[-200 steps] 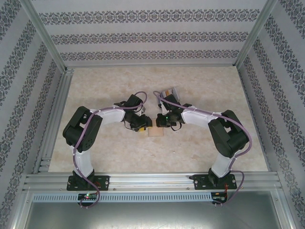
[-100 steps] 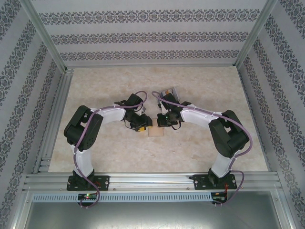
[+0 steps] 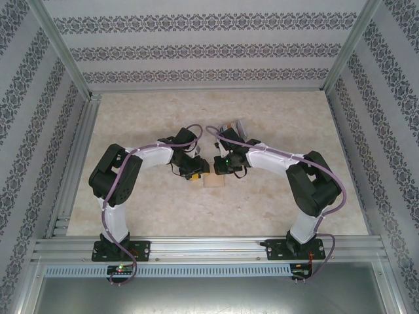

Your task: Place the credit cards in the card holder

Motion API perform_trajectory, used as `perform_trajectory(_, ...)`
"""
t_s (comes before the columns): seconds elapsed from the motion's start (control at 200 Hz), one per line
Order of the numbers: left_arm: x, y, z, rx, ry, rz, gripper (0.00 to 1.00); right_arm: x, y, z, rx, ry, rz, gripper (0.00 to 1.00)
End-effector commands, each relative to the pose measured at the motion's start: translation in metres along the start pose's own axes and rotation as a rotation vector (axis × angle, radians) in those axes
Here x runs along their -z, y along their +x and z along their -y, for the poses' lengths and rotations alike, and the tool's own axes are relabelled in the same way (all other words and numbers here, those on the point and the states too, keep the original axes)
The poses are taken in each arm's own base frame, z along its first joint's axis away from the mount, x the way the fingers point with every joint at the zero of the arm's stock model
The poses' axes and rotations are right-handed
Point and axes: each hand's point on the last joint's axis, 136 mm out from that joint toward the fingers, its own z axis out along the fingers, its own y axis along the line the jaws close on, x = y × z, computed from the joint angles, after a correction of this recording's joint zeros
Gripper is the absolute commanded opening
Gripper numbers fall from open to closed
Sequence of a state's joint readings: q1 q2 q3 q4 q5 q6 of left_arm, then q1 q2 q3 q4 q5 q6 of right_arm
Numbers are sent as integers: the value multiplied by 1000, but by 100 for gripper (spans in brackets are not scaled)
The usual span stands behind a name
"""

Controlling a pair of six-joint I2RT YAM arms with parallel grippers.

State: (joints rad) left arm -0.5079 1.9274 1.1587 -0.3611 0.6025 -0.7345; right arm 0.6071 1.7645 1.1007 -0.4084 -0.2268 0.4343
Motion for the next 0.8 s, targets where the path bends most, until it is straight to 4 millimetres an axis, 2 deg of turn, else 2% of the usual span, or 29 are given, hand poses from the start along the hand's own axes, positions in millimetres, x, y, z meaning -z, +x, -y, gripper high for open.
perform_trajectory(0.0, -24, -15, 5, -90, 11, 48, 45, 0, -4, -3, 19, 13, 5, 11)
perform_trajectory(0.18, -22, -16, 8, -93, 13, 51, 45, 3, -7, -3, 22, 20, 12, 12)
perform_trajectory(0.41, -20, -15, 7, -103, 4, 54, 46, 12, -2, 9, 30, 84, 12, 12)
perform_trajectory(0.794, -19, -17, 7, -100, 8, 59, 45, 20, 9, 5, 34, 76, -4, 12)
